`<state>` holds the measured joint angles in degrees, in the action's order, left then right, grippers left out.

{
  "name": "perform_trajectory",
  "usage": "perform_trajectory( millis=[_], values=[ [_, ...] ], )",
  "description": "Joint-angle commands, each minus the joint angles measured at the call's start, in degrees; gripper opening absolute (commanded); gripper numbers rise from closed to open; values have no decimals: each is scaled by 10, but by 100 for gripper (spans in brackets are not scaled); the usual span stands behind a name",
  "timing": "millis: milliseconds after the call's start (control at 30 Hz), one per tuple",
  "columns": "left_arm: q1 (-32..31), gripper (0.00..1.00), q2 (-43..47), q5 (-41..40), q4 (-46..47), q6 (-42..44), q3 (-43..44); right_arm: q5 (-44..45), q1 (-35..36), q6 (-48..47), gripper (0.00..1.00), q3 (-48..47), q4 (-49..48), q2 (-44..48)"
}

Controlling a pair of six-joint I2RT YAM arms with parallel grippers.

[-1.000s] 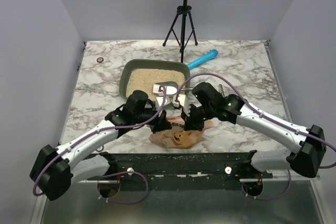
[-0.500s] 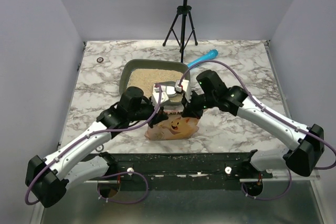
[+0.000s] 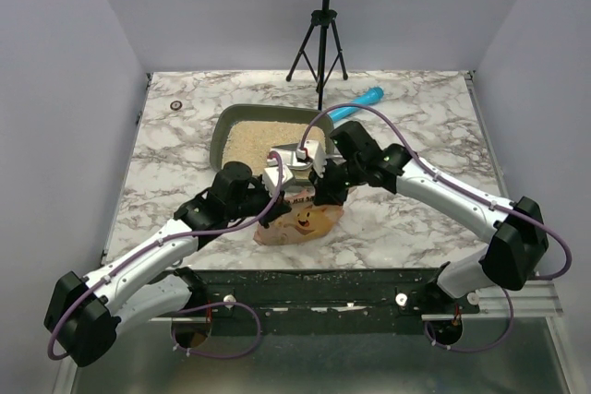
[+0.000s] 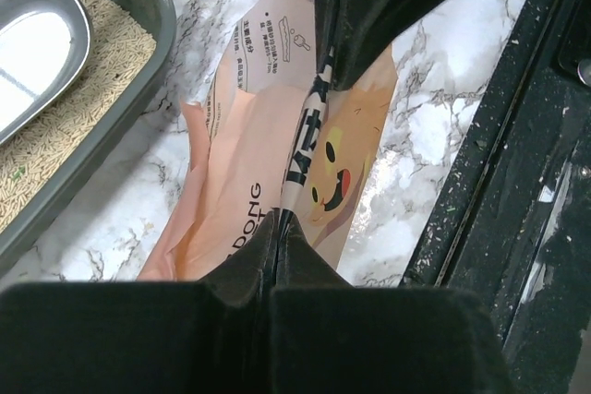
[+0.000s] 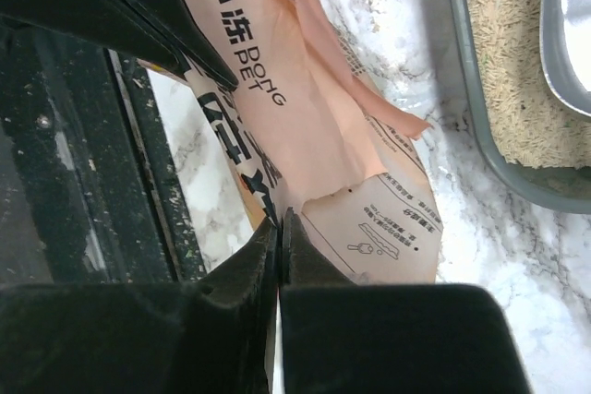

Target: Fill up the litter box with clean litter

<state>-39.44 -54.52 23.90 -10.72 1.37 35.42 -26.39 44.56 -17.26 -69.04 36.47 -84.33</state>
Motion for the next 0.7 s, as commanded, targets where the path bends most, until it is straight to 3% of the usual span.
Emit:
perform_trajectory(
  millis=[0,100,167,467,667],
  values=[
    [2,0,3,-24,29,-36,-2,27,-7,9,20,-17,27,-2],
    [2,0,8,-30,23,-48,-1,53,-7,6,38,-31,47,9],
    [2,0,13,-30,17,-54,0,63,-8,-8,42,-38,62,22],
    [2,0,42,-32,9,-57,-4,80,-8,-130,50,-27,72,97],
    [2,0,57,-41,3,-60,-7,9,-28,-225,49,-2,79,119]
  ],
)
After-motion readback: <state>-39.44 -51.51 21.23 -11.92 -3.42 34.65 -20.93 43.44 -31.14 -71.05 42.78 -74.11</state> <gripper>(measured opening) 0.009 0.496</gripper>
